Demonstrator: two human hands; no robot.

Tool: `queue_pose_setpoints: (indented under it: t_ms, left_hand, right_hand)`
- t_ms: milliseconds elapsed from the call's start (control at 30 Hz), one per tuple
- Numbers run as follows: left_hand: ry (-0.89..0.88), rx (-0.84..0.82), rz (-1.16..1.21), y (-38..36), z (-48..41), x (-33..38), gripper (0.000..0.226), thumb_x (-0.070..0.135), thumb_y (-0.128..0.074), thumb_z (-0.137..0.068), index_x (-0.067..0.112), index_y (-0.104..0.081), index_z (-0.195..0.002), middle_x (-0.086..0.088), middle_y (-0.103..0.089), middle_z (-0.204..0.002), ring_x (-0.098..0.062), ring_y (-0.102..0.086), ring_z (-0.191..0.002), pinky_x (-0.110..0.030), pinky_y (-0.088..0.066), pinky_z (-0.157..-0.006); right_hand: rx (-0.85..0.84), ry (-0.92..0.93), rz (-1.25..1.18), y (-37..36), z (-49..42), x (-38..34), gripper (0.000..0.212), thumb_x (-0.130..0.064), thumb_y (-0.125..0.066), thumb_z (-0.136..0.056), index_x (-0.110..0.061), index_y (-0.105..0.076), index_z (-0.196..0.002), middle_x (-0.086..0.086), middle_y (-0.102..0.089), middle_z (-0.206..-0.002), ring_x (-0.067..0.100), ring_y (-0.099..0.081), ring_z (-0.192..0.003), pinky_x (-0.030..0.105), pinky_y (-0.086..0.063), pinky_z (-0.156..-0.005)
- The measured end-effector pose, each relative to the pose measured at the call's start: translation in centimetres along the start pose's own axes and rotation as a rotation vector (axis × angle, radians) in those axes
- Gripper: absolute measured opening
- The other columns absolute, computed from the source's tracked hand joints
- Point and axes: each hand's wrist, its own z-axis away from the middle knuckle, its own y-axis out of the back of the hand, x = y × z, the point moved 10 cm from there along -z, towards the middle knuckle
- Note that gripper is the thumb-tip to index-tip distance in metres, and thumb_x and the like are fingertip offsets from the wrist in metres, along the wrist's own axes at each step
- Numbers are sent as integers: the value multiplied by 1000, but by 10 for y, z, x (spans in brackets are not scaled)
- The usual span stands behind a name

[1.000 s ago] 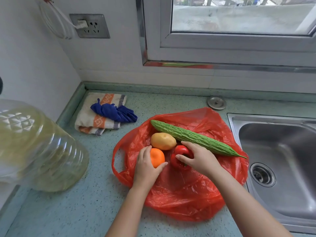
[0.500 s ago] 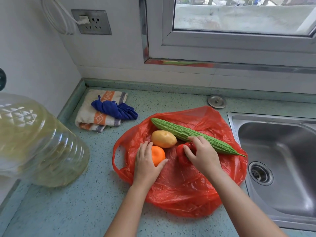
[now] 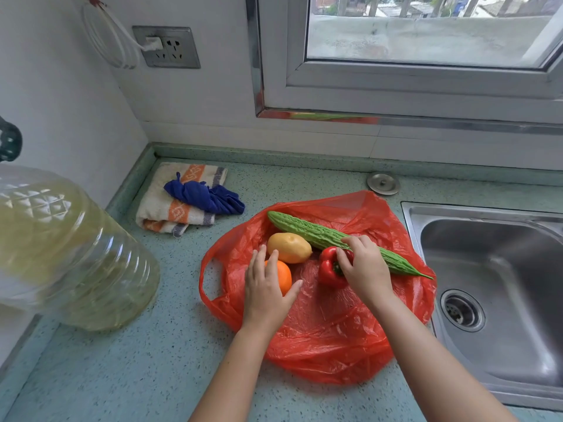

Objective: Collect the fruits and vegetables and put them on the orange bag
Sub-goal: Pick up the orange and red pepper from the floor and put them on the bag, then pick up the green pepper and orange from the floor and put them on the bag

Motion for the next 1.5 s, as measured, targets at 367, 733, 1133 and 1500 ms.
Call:
queue_pose_setpoints:
  t_ms: [367, 733, 1133, 1500]
  left_hand:
    - [-88, -12, -48, -4, -9, 19, 69, 42, -54, -88, 8, -28, -141, -13, -18, -152, -25, -7, -141, -36, -3, -112]
    - [-43, 0, -137, 8, 12, 25, 54, 30, -53, -90, 6, -39, -136, -17, -32, -146, -31, -21, -138, -47, -19, -111]
    - [46, 158, -262, 43, 84, 55, 54, 39, -38, -84, 4, -55, -121, -20, -55, -127, -38, -48, -120, -53, -39, -97]
    - [236, 326, -359, 64, 177, 113, 50, 38, -40, -86, 4, -56, -120, -16, -58, -123, -34, -50, -119, -51, -40, -97]
  right_hand:
    - [44, 58, -15, 13, 3, -4, 27, -18, -61, -84, -4, -62, -107, 13, -61, -100, 32, -53, -94, 41, -46, -77]
    - [101, 240, 45, 36, 39, -30, 37, -29, -45, -80, -5, -64, -102, 14, -63, -96, 33, -58, -91, 41, -49, -77]
    - [-13, 550, -56, 49, 92, -68, 35, -23, -46, -82, -5, -62, -108, 14, -63, -109, 34, -56, -105, 44, -46, -89]
    - [-83, 812, -177, 100, 147, -75, 34, -16, -58, -75, -6, -63, -106, 14, -64, -109, 38, -56, -105, 48, -47, -87]
